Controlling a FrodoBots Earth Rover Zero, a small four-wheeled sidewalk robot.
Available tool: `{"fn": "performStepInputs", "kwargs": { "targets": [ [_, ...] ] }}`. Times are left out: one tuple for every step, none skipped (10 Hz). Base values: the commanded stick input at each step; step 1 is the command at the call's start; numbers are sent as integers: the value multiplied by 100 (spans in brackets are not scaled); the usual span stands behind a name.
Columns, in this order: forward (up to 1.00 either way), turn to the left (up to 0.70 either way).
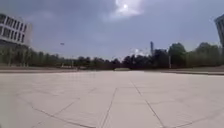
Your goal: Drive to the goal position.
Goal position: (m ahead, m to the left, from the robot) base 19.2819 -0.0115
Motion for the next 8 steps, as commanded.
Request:
{"fn": "performStepInputs", "kwargs": {
  "targets": [
    [70,0],
    [70,0],
    [70,0],
    [70,0],
    [70,0],
    [70,0],
    [70,0],
    [70,0]
  ]
}}
